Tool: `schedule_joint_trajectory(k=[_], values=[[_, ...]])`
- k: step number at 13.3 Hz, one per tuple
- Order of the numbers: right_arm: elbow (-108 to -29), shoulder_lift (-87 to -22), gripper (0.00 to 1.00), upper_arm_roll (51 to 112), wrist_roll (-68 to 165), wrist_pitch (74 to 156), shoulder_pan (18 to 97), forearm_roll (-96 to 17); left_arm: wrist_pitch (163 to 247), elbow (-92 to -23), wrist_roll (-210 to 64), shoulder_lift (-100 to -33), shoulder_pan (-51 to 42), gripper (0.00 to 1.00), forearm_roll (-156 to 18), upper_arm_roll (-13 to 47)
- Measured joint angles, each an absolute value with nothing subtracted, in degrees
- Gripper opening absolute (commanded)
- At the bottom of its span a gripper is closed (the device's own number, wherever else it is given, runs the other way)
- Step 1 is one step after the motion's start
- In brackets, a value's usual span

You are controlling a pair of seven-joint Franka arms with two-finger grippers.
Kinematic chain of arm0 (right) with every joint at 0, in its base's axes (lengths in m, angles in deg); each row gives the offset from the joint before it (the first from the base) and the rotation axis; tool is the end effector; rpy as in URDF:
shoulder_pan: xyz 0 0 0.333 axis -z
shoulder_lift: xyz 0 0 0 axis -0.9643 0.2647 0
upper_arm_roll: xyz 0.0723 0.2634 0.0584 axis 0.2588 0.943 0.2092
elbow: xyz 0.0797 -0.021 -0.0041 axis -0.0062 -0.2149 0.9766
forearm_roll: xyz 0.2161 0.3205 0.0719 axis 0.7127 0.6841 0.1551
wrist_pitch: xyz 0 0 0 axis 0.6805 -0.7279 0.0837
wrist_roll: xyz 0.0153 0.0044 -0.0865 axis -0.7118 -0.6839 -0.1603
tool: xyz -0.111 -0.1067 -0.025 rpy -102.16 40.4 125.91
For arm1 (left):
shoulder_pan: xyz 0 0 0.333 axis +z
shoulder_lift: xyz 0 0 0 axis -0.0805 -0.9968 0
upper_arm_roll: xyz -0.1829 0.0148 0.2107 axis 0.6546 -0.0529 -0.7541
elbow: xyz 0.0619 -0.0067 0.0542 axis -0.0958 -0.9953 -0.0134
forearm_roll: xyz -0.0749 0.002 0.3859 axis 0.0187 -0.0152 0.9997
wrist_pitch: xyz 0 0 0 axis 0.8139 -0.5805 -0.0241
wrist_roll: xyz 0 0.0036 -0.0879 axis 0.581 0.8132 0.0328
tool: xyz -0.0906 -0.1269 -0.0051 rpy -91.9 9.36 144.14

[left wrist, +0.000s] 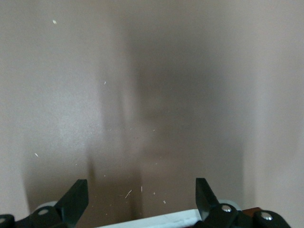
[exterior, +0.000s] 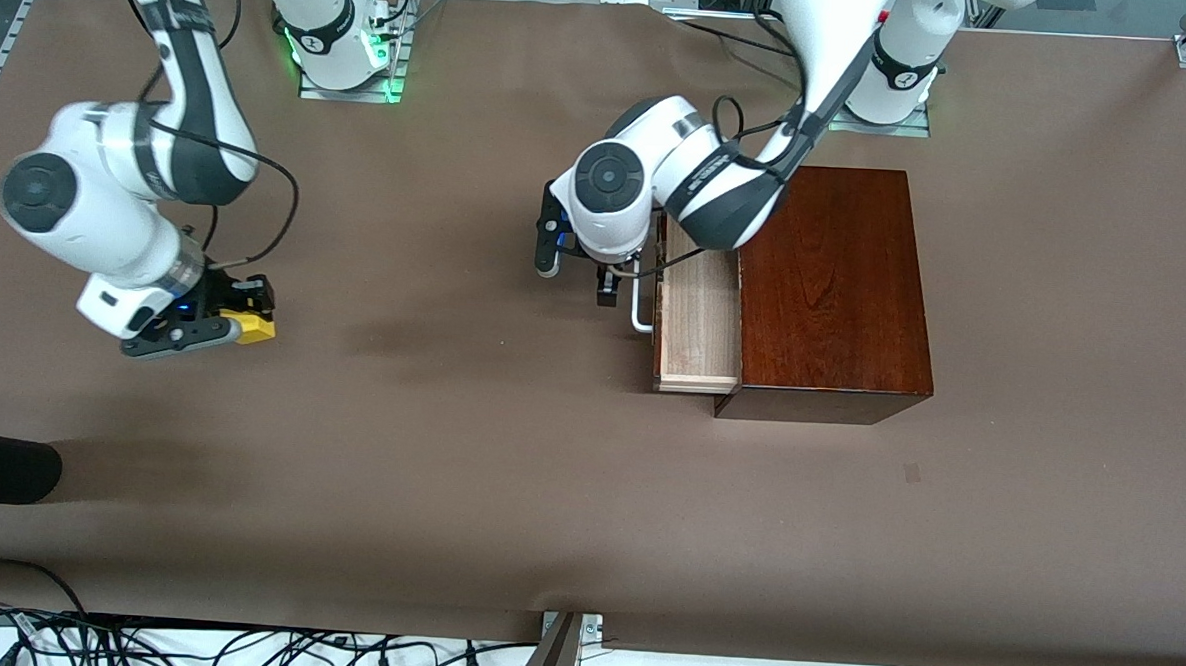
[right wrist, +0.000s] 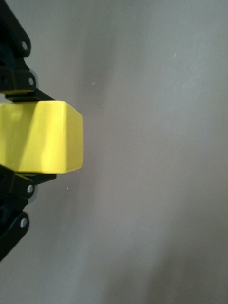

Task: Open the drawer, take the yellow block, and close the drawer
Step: 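Push the drawer shut with the left gripper while the right gripper lowers the cube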

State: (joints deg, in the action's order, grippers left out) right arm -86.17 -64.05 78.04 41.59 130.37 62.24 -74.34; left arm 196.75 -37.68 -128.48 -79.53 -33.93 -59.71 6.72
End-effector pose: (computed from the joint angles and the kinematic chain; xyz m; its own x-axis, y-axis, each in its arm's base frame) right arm 0.5806 0.0357 0.2434 0.9682 0.2501 0.0043 0.2501 -0.9682 0.0108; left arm 0.4745 -0.4823 0.2252 -0.0823 -0.9955 -0.0463 -0.9814 0.0728 0.1778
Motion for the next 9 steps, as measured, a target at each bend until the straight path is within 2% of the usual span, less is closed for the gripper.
schedule_joint_trajectory(k=[3,9], values=[[-91.0,-64.0,0.00,79.4,46.9,135.6,62.4,-74.3,195.8,-37.6,-128.4,-80.1,-33.9,1.00,-53.4,6.7],[-96.7,-60.3,0.00,82.6,56.5,145.0,62.6,-74.3,183.9,-37.1,-128.5,-79.6,-32.3,1.00,-46.5,5.5]])
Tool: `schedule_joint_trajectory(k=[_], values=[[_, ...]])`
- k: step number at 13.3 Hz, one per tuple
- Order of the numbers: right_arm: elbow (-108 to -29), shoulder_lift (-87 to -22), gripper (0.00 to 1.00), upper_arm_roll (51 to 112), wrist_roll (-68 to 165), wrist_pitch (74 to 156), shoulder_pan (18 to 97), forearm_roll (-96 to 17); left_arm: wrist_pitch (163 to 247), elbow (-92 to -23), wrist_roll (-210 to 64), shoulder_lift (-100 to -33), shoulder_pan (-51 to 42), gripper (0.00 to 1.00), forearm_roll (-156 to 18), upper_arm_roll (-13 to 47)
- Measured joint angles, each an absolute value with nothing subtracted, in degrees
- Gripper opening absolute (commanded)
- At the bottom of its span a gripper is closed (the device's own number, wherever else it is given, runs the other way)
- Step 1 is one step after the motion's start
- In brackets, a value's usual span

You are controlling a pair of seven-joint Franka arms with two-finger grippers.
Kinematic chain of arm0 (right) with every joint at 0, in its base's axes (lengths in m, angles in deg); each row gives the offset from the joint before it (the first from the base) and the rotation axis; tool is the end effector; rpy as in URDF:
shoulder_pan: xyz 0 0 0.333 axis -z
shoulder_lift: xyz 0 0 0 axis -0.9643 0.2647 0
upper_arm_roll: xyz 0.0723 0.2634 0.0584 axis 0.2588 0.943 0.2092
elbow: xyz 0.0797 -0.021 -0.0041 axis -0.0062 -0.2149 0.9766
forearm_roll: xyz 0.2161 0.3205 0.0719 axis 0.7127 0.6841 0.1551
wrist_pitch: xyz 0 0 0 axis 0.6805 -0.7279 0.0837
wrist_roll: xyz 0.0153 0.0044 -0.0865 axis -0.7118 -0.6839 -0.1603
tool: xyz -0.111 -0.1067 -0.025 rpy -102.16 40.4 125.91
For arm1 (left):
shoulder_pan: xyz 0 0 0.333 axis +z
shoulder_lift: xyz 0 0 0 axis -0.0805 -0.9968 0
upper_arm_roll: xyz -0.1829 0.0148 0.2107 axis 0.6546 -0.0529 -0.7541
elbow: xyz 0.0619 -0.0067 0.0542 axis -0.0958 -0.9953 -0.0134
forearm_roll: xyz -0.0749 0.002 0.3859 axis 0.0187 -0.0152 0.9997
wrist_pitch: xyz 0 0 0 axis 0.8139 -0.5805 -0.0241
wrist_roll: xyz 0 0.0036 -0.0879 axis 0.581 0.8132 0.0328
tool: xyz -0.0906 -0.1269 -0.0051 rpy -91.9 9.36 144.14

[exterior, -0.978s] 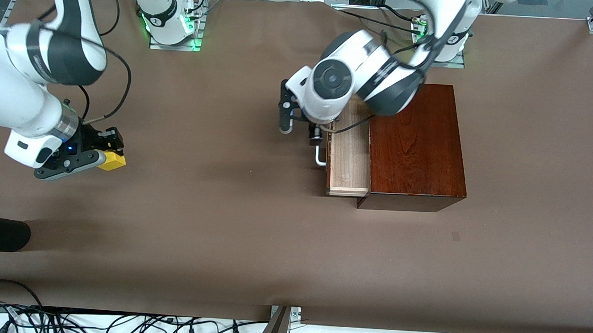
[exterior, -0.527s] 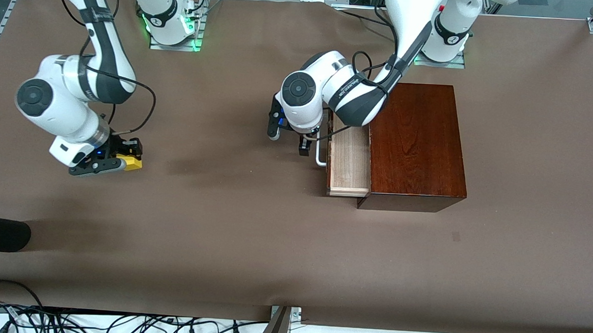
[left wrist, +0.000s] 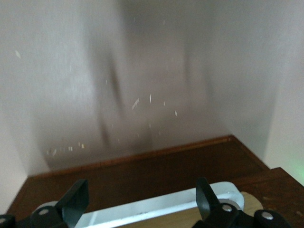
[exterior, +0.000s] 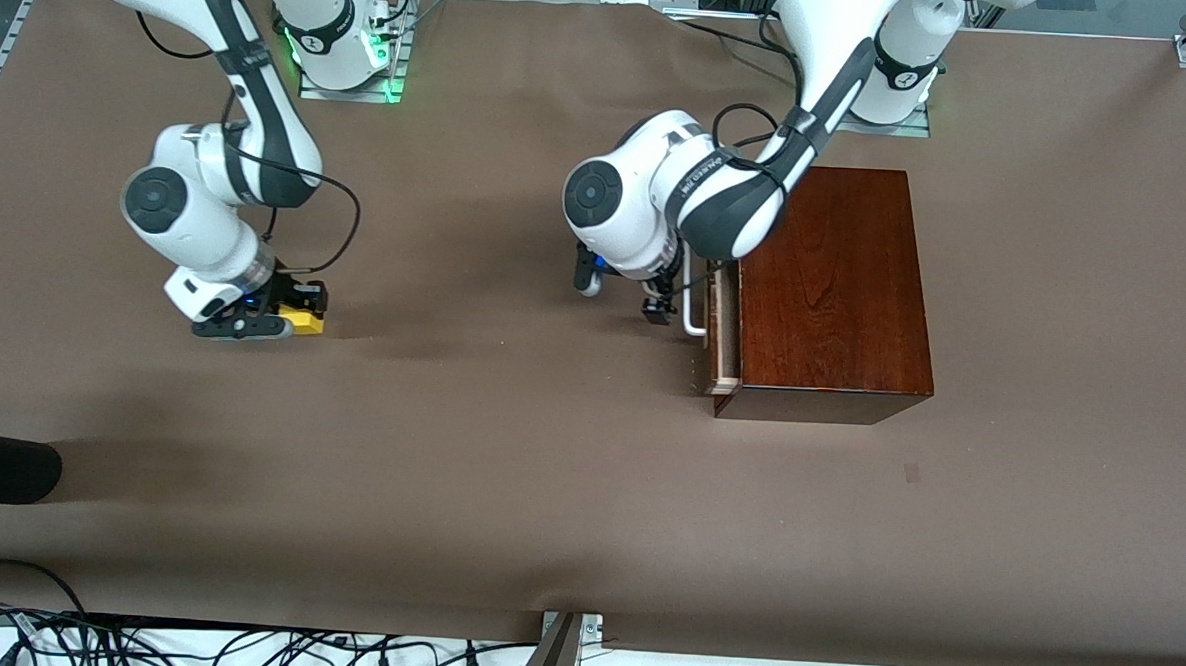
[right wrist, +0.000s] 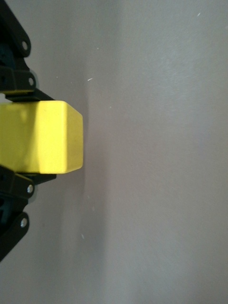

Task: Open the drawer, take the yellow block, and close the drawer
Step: 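Push the drawer shut with the left gripper while the right gripper lowers the cube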

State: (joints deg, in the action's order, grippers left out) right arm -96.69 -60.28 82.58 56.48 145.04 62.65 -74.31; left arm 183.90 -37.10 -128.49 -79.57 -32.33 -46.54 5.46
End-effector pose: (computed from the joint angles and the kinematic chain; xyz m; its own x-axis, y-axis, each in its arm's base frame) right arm 0.5376 0.0690 0.1530 0.9983 0.0574 0.0110 0.0574 -0.9984 0.0018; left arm 0.4935 -0.4115 0.2197 -0.1345 -0.9284 -0.3464 -0.9785 0.0694 0.1941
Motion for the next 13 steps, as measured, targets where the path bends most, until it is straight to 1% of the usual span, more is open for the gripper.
schedule_joint_trajectory(k=[5,6,7,8,11,13], values=[[-97.1,-57.1,0.00,83.7,57.7,148.3,62.7,-74.3,183.2,-36.8,-129.0,-79.3,-31.2,1.00,-45.9,5.5],[-97.1,-56.7,0.24,84.0,57.7,148.7,62.7,-74.3,183.2,-36.7,-129.0,-79.0,-31.2,1.00,-45.6,5.4],[-97.2,-56.3,0.69,84.3,57.7,149.0,62.7,-74.3,183.1,-36.6,-129.0,-78.5,-31.2,1.00,-45.4,5.4],[-97.2,-55.9,1.00,84.3,57.7,149.1,62.7,-74.3,182.5,-36.6,-129.0,-77.7,-31.1,1.00,-45.1,5.1],[-97.0,-56.0,1.00,84.4,56.6,149.6,62.9,-74.3,181.1,-36.4,-129.0,-75.2,-30.5,1.00,-45.0,4.5],[-95.9,-57.8,1.00,84.4,54.3,149.7,63.9,-74.3,181.1,-35.5,-128.6,-73.4,-30.3,1.00,-45.0,4.5]])
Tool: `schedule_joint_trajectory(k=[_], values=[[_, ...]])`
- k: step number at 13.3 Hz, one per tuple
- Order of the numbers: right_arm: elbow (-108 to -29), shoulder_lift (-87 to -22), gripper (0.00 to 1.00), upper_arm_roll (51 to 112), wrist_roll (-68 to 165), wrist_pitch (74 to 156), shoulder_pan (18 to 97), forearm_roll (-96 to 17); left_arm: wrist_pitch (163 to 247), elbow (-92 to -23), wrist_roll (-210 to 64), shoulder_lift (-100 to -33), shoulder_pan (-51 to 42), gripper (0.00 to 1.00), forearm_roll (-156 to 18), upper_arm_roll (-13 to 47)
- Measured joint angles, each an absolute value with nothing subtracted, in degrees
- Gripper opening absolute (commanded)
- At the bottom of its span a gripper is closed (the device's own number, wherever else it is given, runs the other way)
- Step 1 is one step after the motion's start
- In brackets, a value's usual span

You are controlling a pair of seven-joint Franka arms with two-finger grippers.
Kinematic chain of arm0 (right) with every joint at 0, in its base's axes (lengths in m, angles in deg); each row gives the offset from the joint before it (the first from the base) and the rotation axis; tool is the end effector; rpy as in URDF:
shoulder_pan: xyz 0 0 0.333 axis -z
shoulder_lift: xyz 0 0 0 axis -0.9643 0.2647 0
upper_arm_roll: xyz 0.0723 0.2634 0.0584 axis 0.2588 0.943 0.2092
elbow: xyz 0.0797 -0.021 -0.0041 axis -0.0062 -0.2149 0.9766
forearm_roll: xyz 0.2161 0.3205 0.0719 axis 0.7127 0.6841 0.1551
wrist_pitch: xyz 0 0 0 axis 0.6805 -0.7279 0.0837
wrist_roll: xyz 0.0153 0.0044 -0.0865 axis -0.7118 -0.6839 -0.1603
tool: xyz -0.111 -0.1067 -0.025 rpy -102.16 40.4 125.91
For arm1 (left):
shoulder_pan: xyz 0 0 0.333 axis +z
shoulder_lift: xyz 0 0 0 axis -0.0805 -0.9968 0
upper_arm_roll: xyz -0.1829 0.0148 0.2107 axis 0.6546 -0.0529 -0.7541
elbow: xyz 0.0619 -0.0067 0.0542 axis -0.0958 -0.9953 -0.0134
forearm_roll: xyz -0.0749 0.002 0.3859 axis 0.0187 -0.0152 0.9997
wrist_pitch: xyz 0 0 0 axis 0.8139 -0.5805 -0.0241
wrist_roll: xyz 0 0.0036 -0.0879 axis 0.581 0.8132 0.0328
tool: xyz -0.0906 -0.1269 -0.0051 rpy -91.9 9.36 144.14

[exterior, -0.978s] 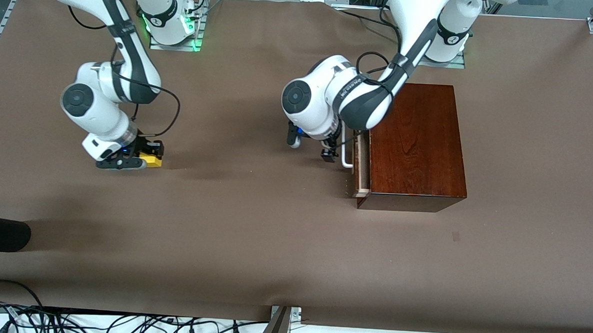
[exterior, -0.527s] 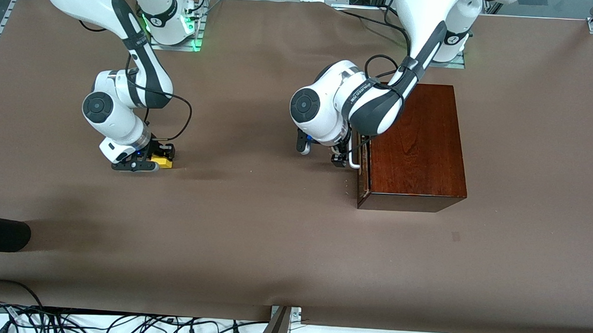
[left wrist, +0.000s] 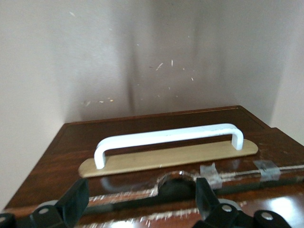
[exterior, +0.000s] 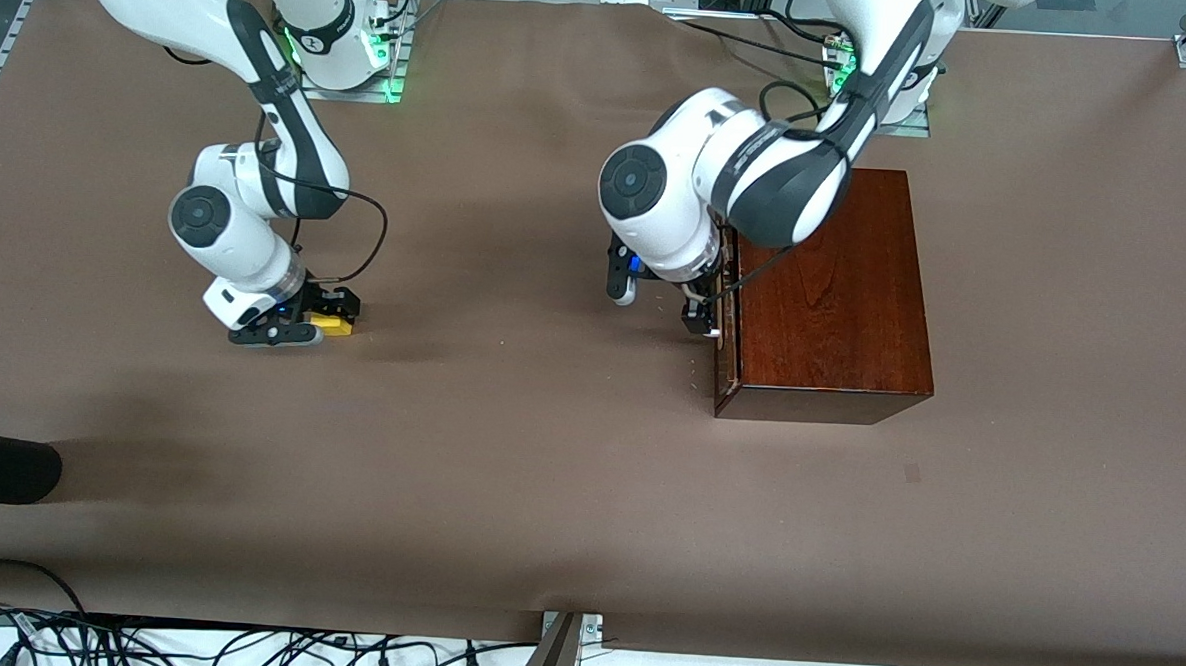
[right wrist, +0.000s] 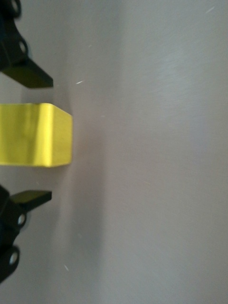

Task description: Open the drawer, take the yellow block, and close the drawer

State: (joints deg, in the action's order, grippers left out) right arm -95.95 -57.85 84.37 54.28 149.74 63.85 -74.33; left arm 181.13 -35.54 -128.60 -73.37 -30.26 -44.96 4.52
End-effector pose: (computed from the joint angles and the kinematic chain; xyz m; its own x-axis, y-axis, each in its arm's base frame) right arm 0.5467 0.0762 0.1421 0.9926 0.1043 0.0626 0.1048 -0.9945 -0.0046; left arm 0.5230 -0.3852 0.3000 -0.0580 -0.9398 -0.3367 -0.9949 0.0267 0.0969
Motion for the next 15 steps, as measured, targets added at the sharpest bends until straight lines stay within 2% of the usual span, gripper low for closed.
schedule_joint_trajectory(k=[2,6,8,11,13,15], values=[[-92.9,-61.6,1.00,84.4,53.0,144.7,64.6,-74.3,180.9,-32.1,-127.1,-71.5,-28.8,1.00,-45.0,4.4],[-80.3,-68.7,1.00,84.5,53.0,121.2,64.7,-74.3,175.9,-28.5,-126.3,-66.7,-20.1,1.00,-45.4,4.1],[-74.4,-71.0,1.00,84.5,52.2,112.3,64.8,-74.3,175.1,-28.4,-123.2,-64.8,-15.4,1.00,-45.7,4.1],[-68.4,-73.0,1.00,84.3,51.1,103.6,65.2,-74.3,174.6,-27.6,-118.0,-62.9,-9.9,1.00,-48.1,3.7],[-64.8,-73.3,1.00,84.3,50.1,99.8,65.4,-74.3,174.3,-27.1,-114.8,-60.7,-7.7,1.00,-54.7,0.9],[-62.7,-73.3,1.00,84.3,49.3,97.4,65.4,-74.3,174.4,-29.6,-109.2,-56.9,-6.2,1.00,-60.3,-2.9]])
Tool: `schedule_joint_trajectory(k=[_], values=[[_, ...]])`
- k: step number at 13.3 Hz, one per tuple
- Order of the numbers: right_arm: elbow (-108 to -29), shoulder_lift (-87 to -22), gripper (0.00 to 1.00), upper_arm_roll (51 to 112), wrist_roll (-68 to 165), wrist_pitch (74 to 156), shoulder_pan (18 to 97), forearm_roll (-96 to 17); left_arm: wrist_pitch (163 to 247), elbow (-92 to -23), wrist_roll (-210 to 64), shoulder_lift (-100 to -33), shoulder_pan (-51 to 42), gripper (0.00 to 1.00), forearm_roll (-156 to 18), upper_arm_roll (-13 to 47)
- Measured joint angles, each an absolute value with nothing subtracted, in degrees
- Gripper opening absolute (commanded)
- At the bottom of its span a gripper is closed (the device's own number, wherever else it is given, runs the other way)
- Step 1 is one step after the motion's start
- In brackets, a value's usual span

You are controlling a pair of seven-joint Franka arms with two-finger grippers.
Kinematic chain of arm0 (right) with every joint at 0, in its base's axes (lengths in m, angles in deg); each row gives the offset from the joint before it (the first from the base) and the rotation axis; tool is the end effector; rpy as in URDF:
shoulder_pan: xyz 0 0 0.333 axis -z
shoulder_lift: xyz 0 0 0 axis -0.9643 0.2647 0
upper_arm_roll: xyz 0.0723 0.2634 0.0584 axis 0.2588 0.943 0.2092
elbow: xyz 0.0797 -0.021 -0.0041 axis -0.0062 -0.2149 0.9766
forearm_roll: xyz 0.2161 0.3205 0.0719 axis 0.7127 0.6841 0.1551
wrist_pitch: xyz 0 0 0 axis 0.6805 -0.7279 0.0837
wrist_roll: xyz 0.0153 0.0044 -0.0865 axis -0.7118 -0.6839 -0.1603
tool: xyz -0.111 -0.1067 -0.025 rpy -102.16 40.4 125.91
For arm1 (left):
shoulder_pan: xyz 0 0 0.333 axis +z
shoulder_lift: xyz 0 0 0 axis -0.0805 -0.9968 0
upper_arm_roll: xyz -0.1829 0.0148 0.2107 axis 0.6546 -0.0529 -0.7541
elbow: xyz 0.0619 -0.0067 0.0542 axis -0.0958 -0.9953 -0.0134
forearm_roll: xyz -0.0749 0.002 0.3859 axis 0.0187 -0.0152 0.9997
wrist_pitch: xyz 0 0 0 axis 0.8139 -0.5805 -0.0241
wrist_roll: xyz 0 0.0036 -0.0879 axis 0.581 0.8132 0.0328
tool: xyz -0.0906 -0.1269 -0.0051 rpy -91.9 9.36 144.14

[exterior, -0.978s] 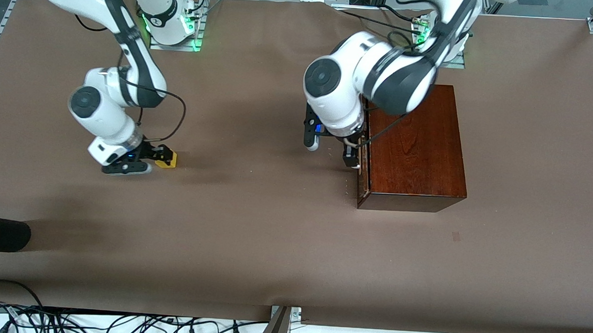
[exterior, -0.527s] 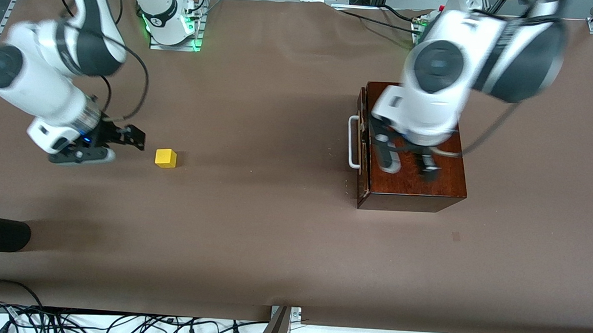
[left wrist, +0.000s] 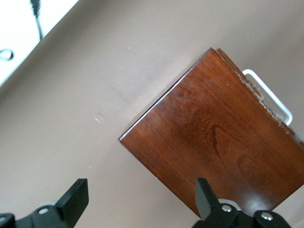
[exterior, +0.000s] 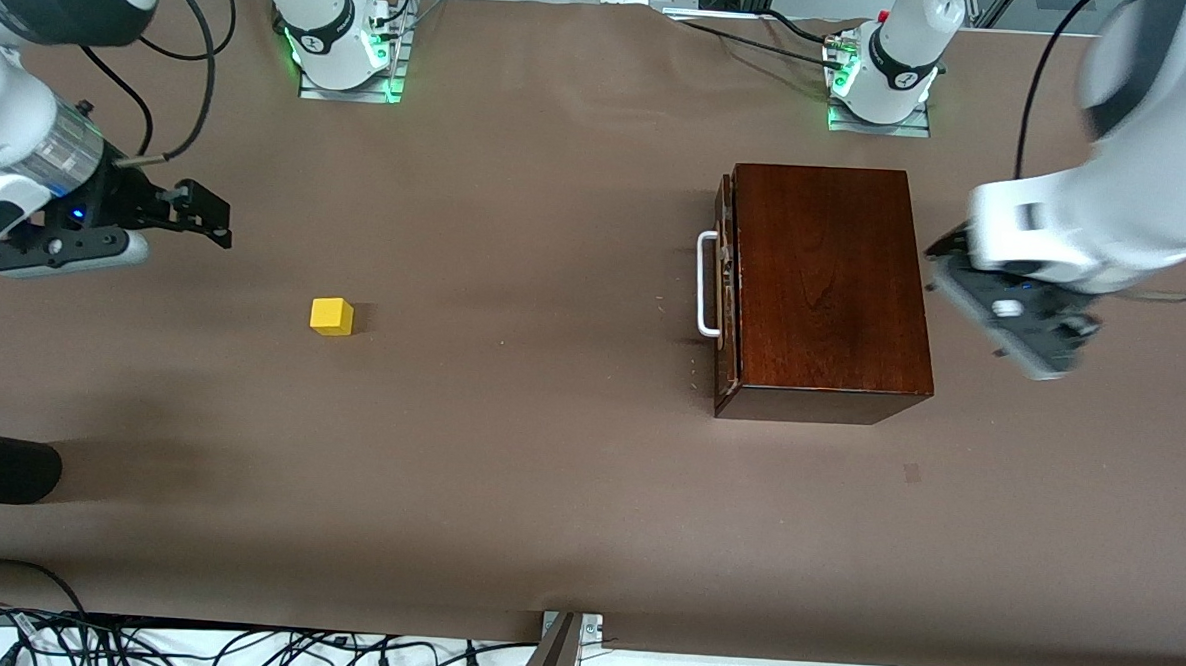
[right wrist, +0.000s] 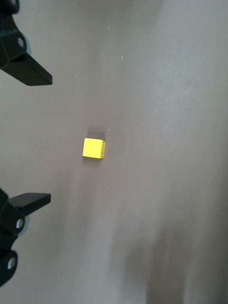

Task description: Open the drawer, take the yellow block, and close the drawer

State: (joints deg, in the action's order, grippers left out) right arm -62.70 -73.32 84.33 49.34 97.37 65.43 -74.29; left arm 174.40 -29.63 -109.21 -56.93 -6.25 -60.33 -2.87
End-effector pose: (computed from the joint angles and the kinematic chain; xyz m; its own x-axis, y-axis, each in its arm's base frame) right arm 0.5800 0.0719 0.4786 0.9827 0.1851 0.0011 0.1850 -0.9822 -0.0336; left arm 0.6119 -0.1019 0.5188 0.7747 -0.6319 -0.0238 -0.6319 -0.7750 0.0111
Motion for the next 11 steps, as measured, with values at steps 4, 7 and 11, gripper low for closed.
schedule_joint_trajectory(k=[4,7,11], values=[[-61.0,-73.3,1.00,84.4,48.9,92.2,65.4,-74.3,179.1,-43.3,-88.0,-45.0,-4.7,1.00,-62.0,-5.3],[-60.3,-73.3,1.00,84.6,48.9,90.6,65.4,-74.3,179.0,-50.7,-79.4,-38.7,-2.0,1.00,-62.0,-4.7],[-60.1,-73.3,1.00,84.6,48.9,90.5,65.4,-74.3,179.0,-53.3,-79.0,-38.3,0.8,1.00,-60.9,-1.9]])
